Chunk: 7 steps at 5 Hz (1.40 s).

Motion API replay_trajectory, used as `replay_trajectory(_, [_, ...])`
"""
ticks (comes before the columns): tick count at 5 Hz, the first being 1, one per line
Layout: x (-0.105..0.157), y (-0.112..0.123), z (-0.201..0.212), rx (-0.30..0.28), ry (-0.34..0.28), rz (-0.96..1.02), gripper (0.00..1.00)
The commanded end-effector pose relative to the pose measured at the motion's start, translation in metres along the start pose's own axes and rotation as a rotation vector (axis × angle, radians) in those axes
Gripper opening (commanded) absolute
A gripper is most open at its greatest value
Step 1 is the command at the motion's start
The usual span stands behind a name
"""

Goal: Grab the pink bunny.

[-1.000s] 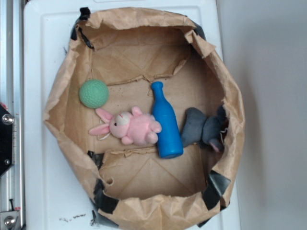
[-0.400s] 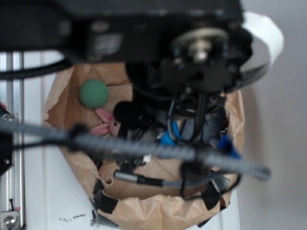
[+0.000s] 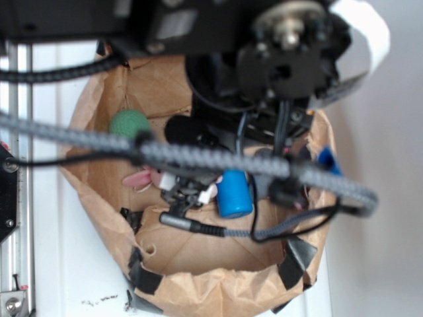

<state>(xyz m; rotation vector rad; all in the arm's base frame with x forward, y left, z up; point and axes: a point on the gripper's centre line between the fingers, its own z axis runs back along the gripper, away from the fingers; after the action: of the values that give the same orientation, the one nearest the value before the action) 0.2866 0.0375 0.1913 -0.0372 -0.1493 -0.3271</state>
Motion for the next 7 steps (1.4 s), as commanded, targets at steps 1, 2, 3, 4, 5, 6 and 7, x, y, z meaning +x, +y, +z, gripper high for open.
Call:
replay_trajectory(1, [0.008, -0.006, 0.017, 0.025, -0.05, -0.004, 1.0])
replay_trajectory(2, [-0.008, -0.019, -0.031, 0.105, -0.058, -0.024, 1.0])
replay_trajectory(3, [-0.01, -0.027, -0.078, 0.171, -0.03, -0.053, 1.0])
replay_trajectory(4, [-0.015, -0.033, -0.101, 0.211, -0.032, -0.078, 1.0])
replay_trajectory(5, [-0.014, -0.038, -0.12, 0.193, -0.011, -0.088, 1.0])
replay_trajectory(6, [-0.013, -0.039, -0.133, 0.141, -0.032, -0.012, 1.0])
replay_trajectory(7, [-0.014, -0.036, -0.144, 0.127, -0.054, 0.065, 1.0])
